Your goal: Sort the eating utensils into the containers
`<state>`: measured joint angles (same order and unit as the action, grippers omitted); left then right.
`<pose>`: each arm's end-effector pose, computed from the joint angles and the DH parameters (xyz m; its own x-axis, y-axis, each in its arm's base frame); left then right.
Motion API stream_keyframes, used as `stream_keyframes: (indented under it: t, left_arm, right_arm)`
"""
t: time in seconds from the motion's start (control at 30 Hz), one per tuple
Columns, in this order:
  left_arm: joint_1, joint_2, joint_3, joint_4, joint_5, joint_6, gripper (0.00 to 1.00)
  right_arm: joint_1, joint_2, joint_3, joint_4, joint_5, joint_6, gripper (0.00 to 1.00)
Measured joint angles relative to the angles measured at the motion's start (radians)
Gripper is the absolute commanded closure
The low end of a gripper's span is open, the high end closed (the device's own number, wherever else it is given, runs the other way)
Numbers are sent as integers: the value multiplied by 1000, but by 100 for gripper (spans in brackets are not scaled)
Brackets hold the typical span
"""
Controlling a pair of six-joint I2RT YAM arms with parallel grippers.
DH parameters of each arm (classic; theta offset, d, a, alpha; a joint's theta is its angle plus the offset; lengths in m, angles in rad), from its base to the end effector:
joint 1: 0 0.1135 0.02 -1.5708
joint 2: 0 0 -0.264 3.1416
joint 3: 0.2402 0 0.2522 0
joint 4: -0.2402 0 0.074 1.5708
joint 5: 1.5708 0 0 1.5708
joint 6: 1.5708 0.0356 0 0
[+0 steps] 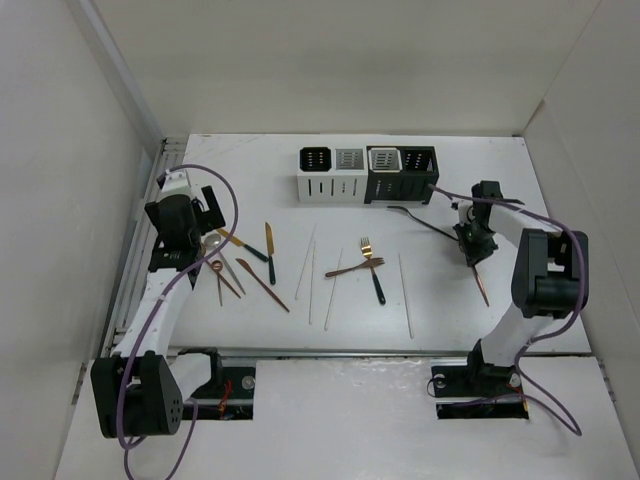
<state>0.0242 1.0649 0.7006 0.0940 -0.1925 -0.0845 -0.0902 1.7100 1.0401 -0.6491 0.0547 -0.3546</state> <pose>0.2471 0.0128 0.2841 -0.2484 -0.0889 -0.9646 -0.2298 0.9728 -0.0304 0.3117 -0.0302 0.1638 -0.9405 -0.2630 -0.2153 -0.2378 0.9617 -0.1362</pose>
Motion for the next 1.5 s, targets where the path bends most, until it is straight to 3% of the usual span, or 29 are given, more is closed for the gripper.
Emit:
stream_keyframes:
  t: [0.07, 0.1, 0.23, 0.33, 0.53, 0.73, 0.87, 1.03, 1.23, 1.5]
  left_arm:
    - [1, 0, 0, 6, 0, 2, 0]
    - [2, 0, 0, 8, 0, 2, 0]
    - [2, 0, 0, 10, -1, 2, 0]
    - [2, 0, 1, 10, -3, 2, 0]
    - [2, 0, 1, 14, -3, 1, 0]
    - [2, -1, 1, 40, -3, -8, 0]
    - [10, -1, 4, 27, -2, -62, 5]
    - [26, 8, 57, -74, 21, -140, 8]
    - [30, 28, 101, -186, 51, -184, 11]
    - [30, 51, 103, -317, 76, -198, 15]
  right_arm:
    - [0, 45, 49, -42, -14, -8, 85]
    - [0, 68, 78, -70, -20, -10, 100]
    - [0, 161, 201, -150, -32, -13, 100]
    - [-8, 163, 205, -150, -33, -13, 100]
    - [-114, 32, 131, -128, -60, -16, 100]
    - [-177, -152, 322, -115, -118, 2, 100]
    - [-116, -211, 489, 78, -175, 100, 100]
    - [78, -244, 496, 414, -223, 214, 100]
    - [195, -69, 510, 684, -299, 309, 100]
    - [223, 193, 511, 771, -286, 328, 100]
